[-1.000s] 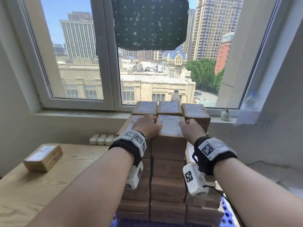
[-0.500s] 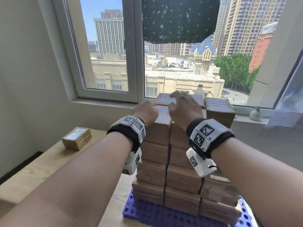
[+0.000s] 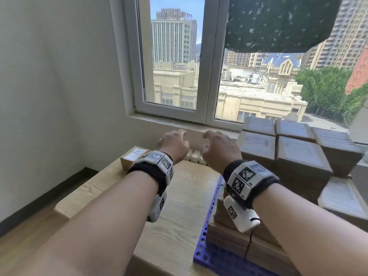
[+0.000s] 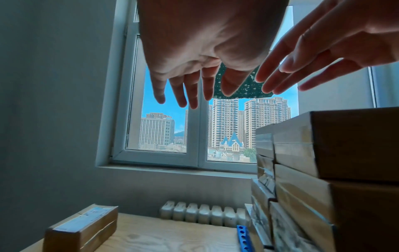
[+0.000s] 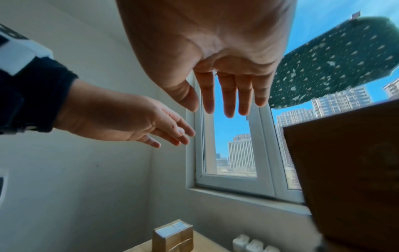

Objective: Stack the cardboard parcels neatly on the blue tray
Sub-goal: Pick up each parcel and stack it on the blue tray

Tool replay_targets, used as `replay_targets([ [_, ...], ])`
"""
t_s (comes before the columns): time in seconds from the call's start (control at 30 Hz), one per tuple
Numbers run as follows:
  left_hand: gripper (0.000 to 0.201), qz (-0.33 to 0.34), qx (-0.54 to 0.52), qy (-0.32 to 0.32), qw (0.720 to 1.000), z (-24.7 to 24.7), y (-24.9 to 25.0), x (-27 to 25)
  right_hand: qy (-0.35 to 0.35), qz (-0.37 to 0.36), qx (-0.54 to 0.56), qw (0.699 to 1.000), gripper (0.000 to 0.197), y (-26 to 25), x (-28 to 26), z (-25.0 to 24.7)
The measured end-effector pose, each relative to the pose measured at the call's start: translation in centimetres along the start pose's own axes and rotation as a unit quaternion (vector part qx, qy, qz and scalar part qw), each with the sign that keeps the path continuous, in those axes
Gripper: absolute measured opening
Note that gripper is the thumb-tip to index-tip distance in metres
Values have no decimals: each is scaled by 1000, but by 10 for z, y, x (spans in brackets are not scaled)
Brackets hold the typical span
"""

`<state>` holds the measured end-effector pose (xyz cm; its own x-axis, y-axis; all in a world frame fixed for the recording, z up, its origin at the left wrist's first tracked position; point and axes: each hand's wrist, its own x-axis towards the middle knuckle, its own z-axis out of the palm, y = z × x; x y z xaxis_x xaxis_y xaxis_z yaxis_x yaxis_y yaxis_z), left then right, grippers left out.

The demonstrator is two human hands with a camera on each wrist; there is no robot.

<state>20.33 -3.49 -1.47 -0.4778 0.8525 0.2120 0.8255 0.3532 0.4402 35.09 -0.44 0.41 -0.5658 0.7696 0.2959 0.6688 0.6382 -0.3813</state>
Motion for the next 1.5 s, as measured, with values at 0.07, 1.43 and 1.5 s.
replay_targets([
  [0.07,46,-3,-3,-4,1000,-4,-27,0,-5,9,6,1000,41,-16,5,20],
  [1.43,45,-145,-35,-135,980,65,-377,179,-178,165,70,968,40,-123,213,354],
  [1.5,45,-156,-39,-143,977,74,-387,190,-190,173,72,964,41,-120,222,365],
])
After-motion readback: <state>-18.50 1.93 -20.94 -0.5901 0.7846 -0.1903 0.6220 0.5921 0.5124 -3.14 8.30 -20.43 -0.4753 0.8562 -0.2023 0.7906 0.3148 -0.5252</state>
